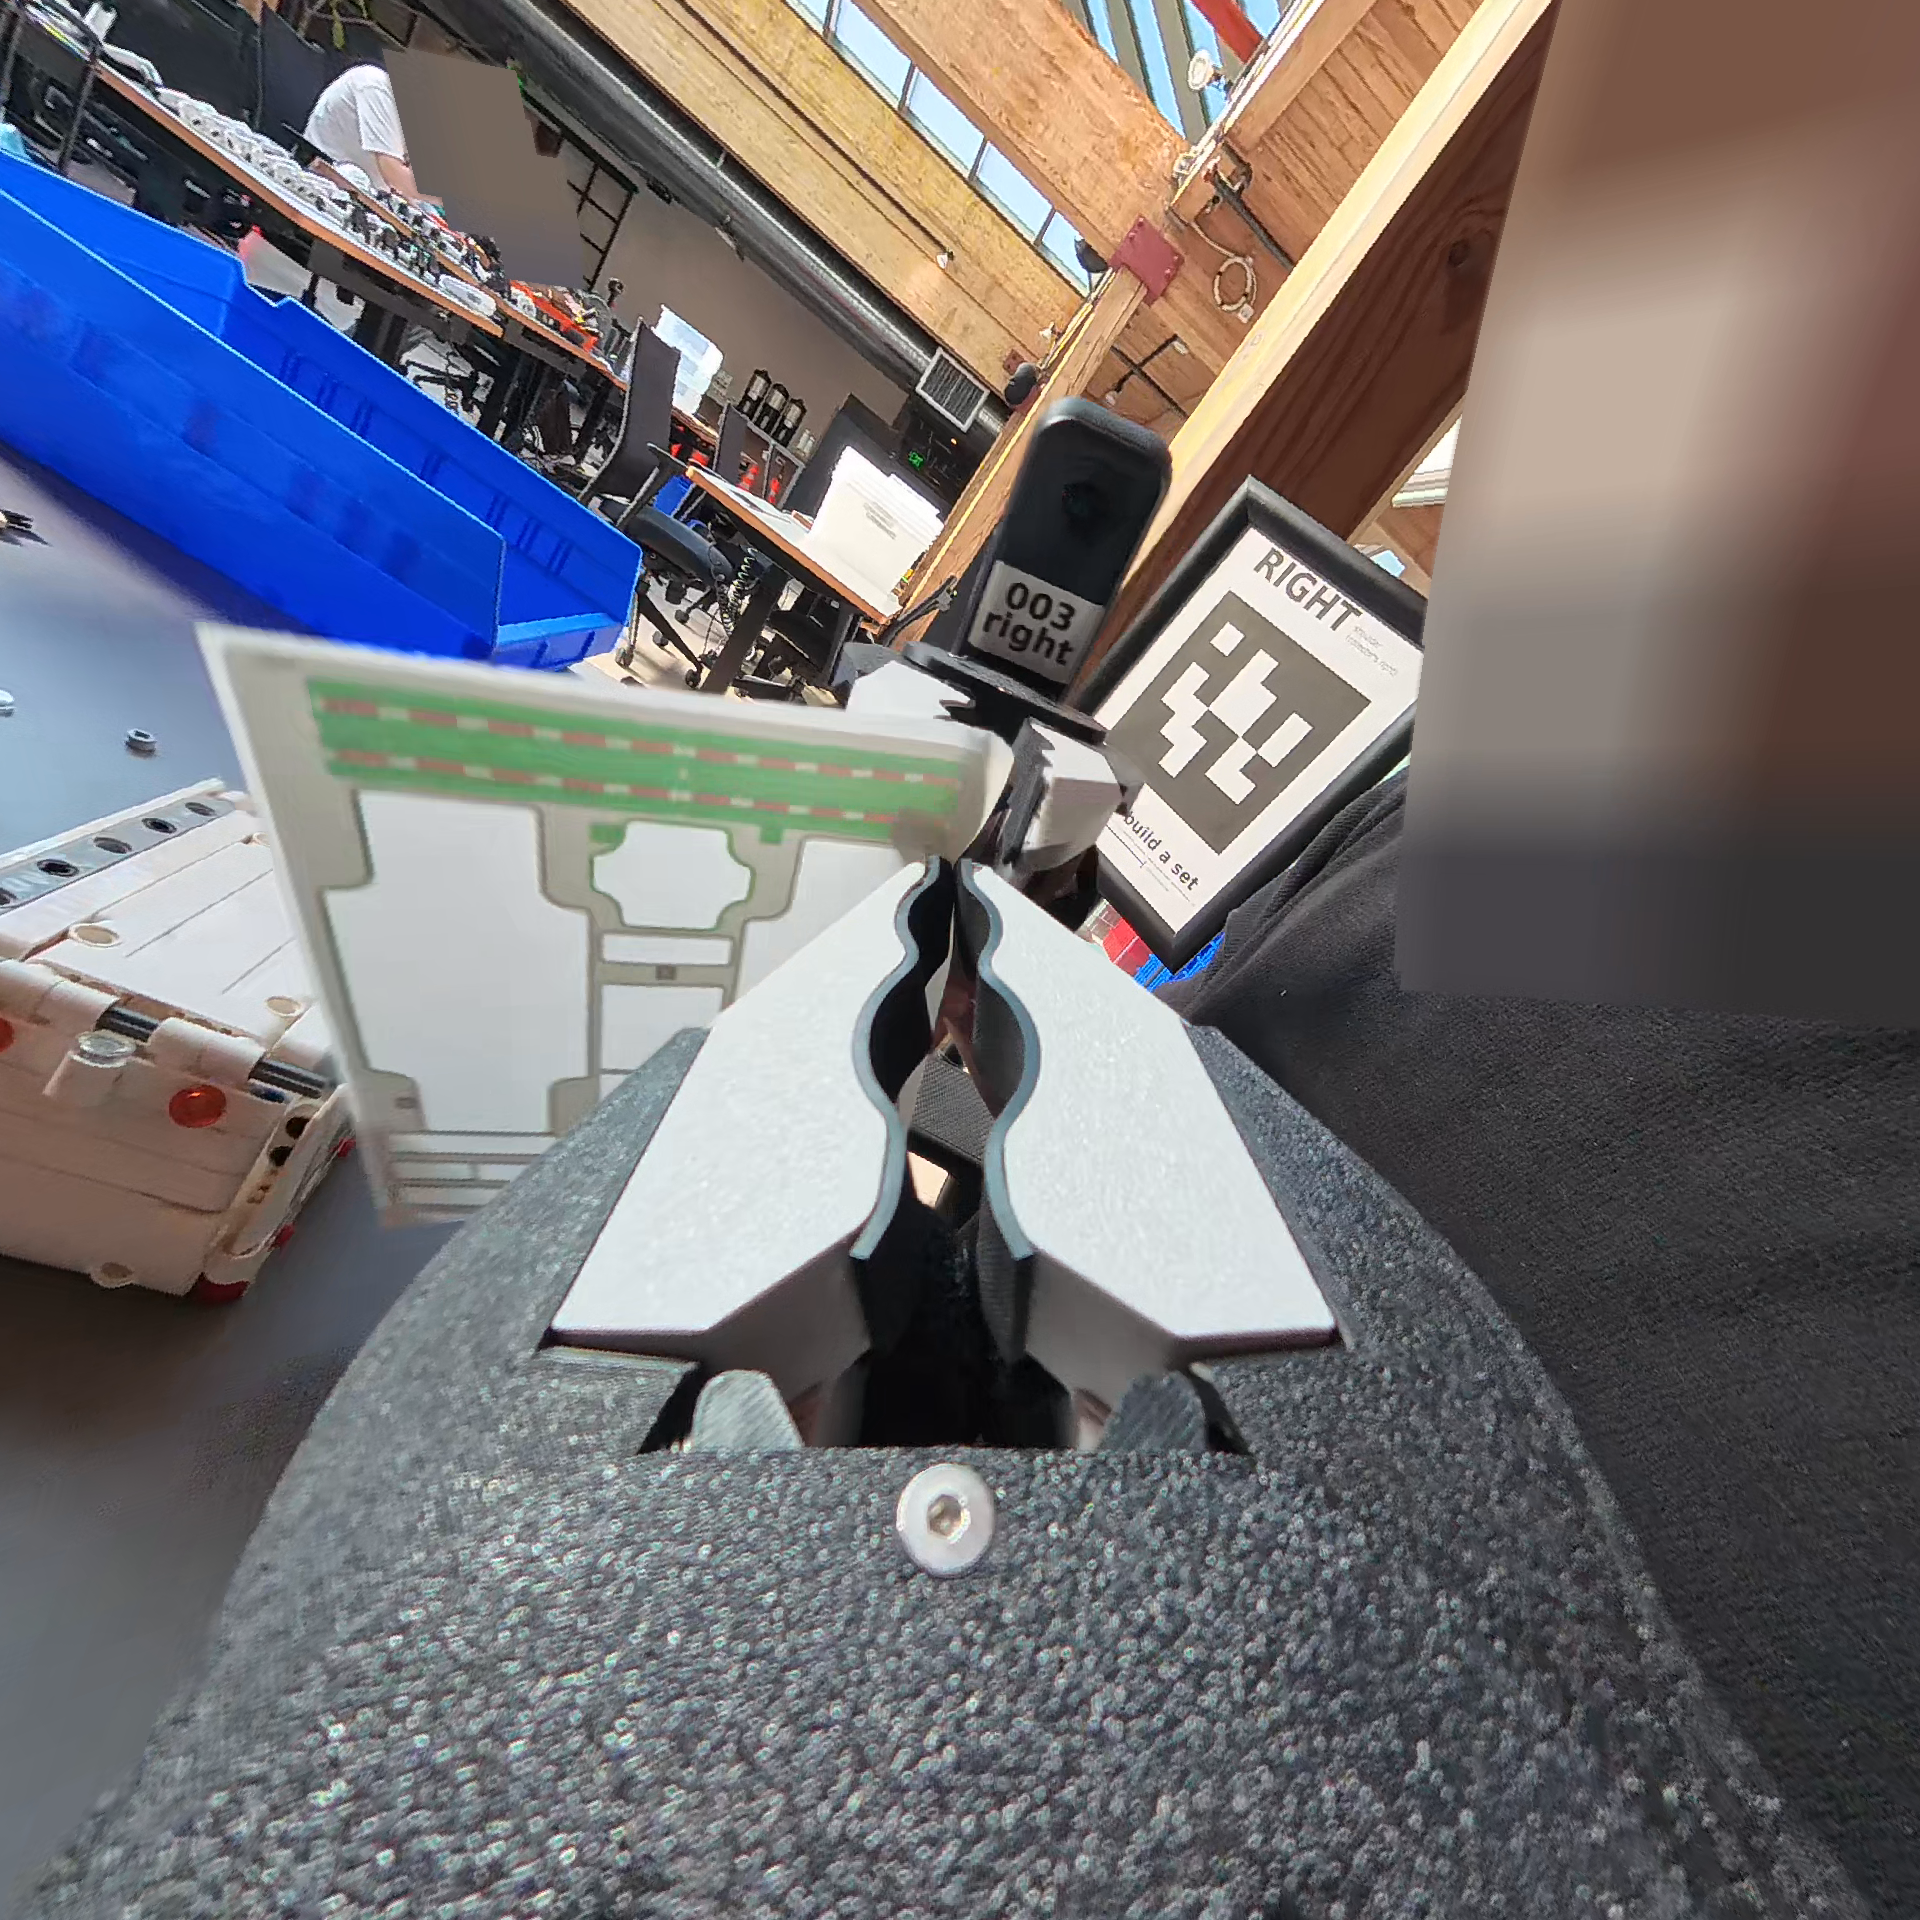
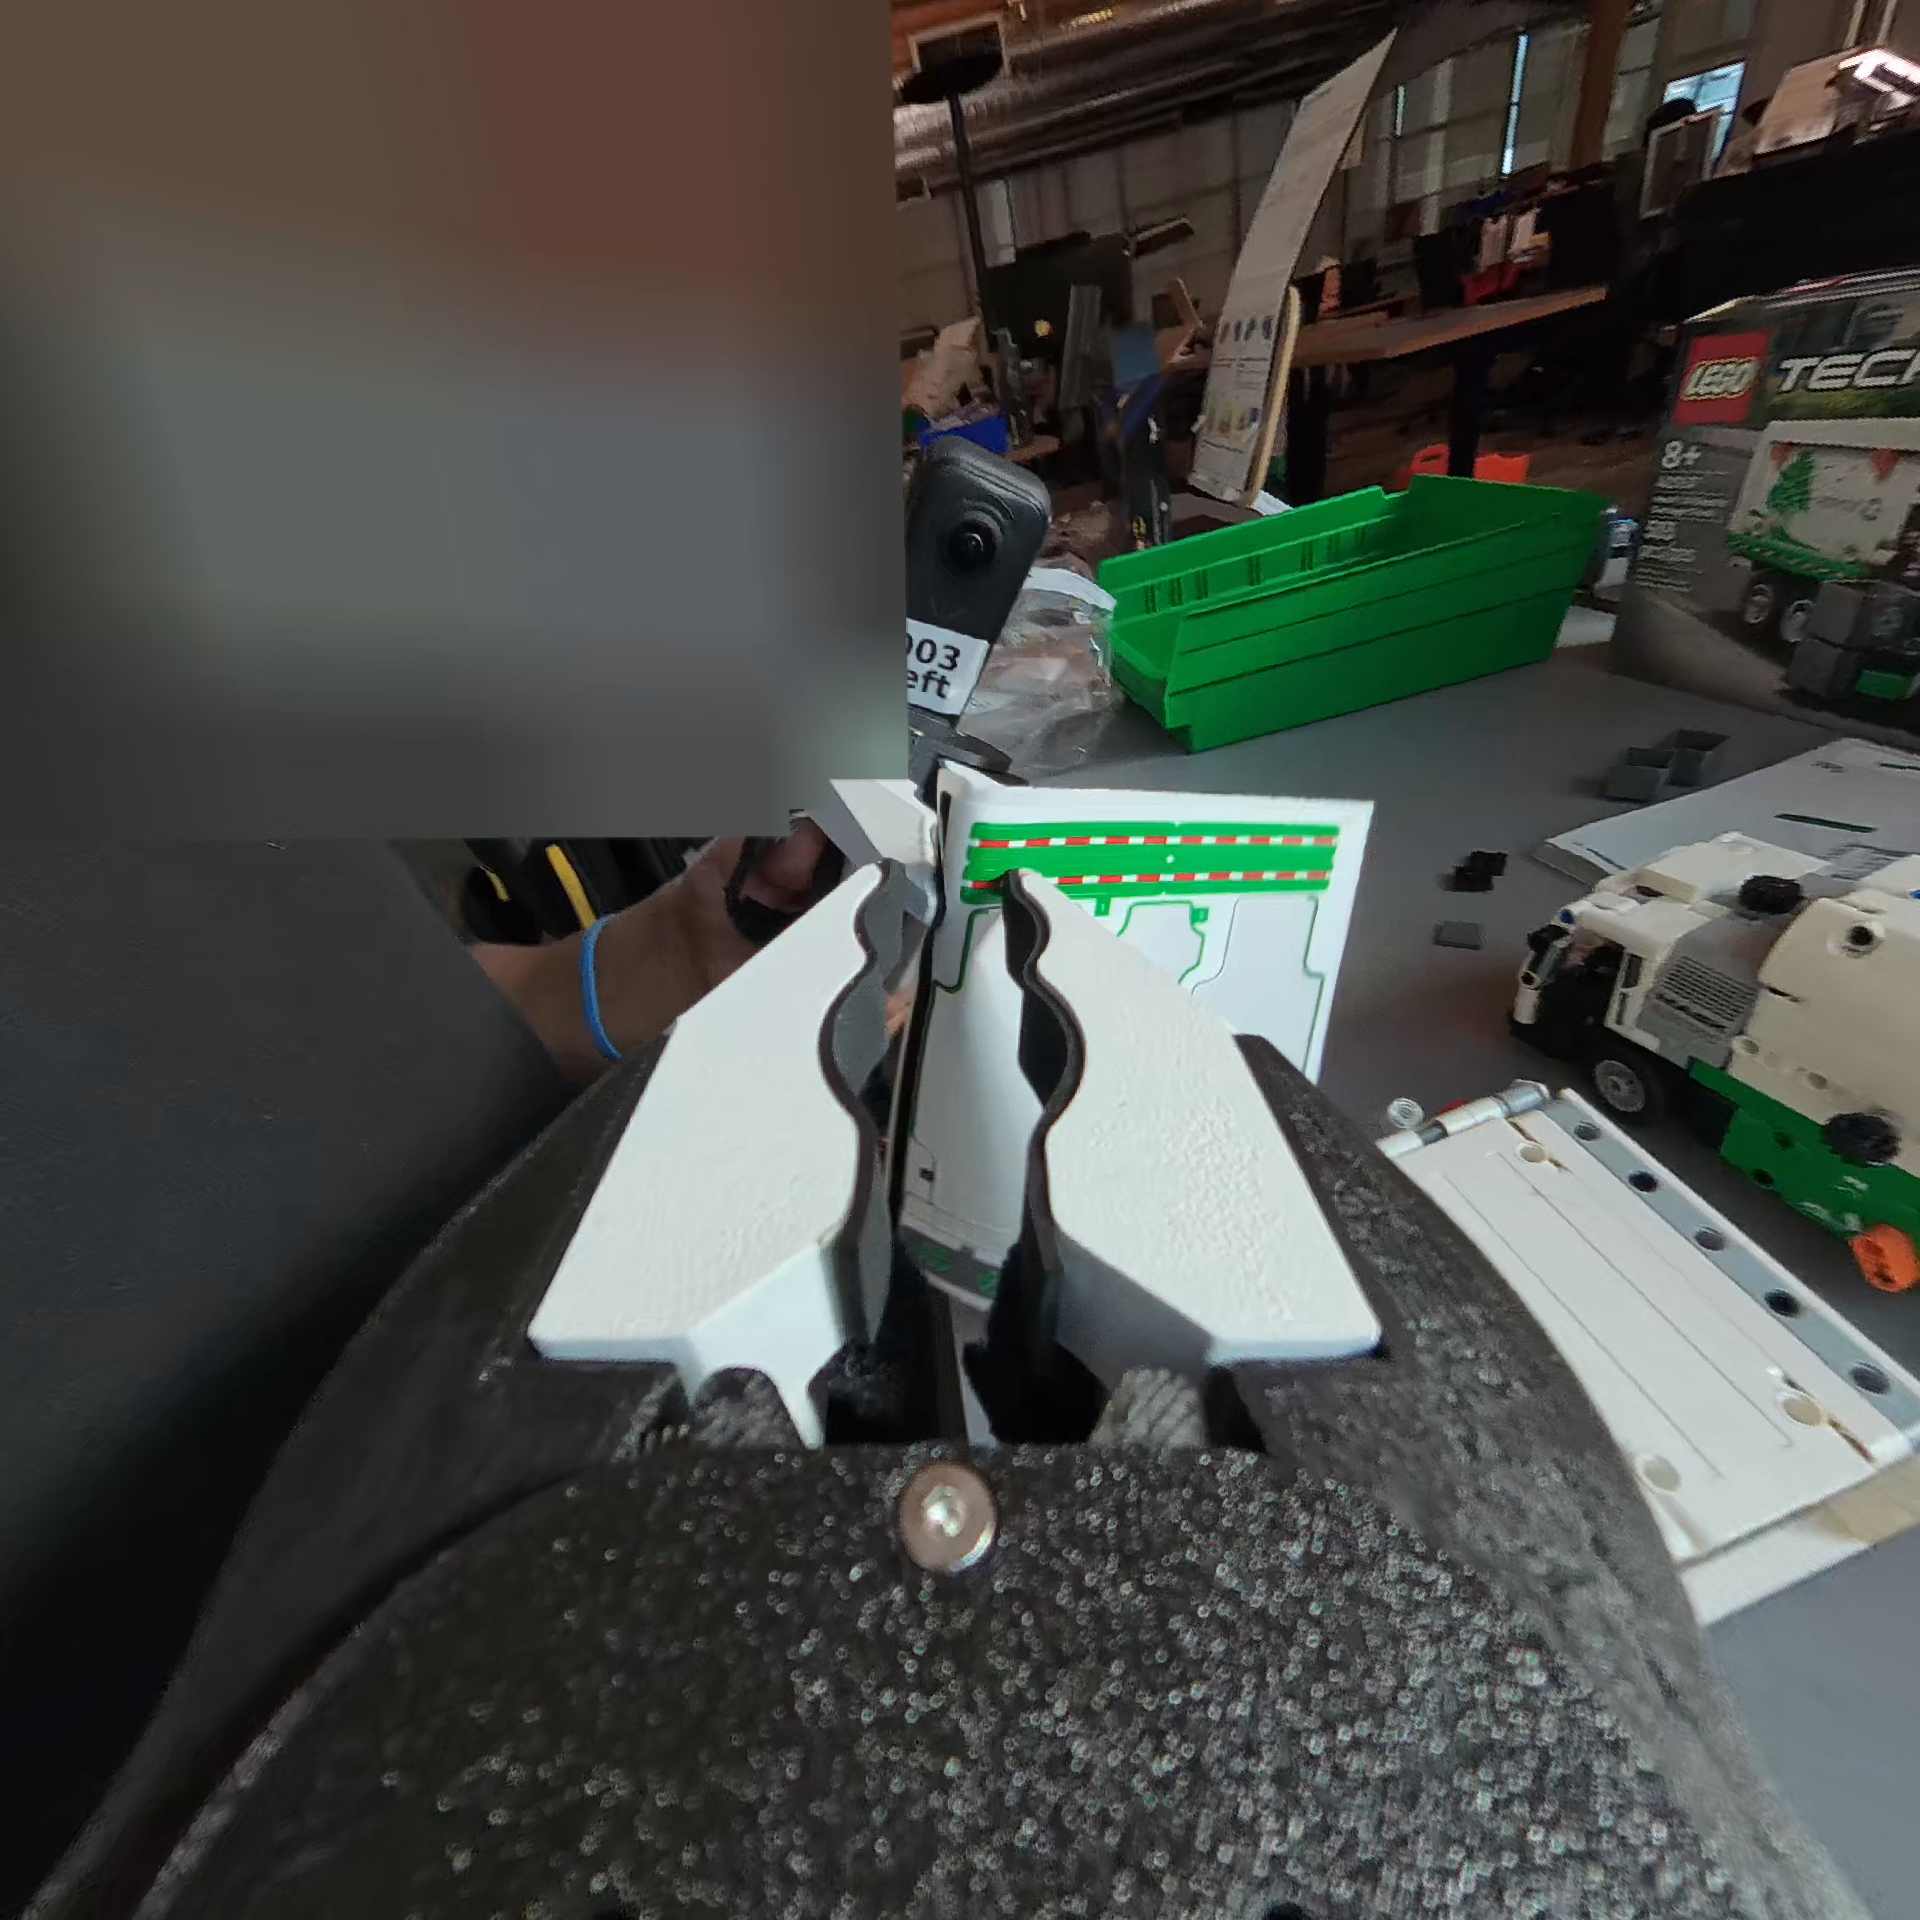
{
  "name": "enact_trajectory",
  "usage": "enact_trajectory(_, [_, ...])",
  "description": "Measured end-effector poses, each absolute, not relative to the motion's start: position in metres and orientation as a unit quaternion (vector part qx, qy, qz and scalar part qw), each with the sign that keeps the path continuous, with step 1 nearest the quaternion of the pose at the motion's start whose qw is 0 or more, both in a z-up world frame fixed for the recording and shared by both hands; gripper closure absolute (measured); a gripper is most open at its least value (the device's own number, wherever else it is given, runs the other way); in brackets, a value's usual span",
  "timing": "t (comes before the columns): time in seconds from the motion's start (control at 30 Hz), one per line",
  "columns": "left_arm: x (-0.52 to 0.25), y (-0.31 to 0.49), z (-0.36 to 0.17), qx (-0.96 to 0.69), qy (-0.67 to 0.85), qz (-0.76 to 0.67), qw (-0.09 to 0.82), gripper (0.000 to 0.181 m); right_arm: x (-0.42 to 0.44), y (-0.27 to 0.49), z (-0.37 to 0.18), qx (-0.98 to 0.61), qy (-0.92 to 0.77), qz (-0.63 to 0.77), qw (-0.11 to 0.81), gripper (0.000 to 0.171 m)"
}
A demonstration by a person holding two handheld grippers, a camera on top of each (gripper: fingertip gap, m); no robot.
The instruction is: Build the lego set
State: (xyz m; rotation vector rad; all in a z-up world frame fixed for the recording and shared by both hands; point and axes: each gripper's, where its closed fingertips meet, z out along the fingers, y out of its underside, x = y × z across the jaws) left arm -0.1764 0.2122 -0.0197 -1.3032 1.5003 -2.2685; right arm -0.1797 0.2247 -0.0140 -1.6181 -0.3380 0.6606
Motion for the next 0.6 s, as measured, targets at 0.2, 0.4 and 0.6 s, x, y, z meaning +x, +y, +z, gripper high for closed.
enact_trajectory(0.2, [-0.181, 0.205, -0.015, -0.414, 0.500, -0.760, 0.046, 0.181, -0.176, 0.220, -0.009, -0.676, -0.136, 0.356, 0.631, 0.161])
enact_trajectory(0.4, [-0.178, 0.202, -0.013, -0.405, 0.483, -0.776, 0.019, 0.181, -0.179, 0.219, -0.011, -0.670, -0.138, 0.377, 0.625, 0.161])
enact_trajectory(0.6, [-0.180, 0.201, -0.010, -0.397, 0.483, -0.780, 0.014, 0.181, -0.179, 0.215, -0.008, -0.650, -0.137, 0.414, 0.622, 0.165])
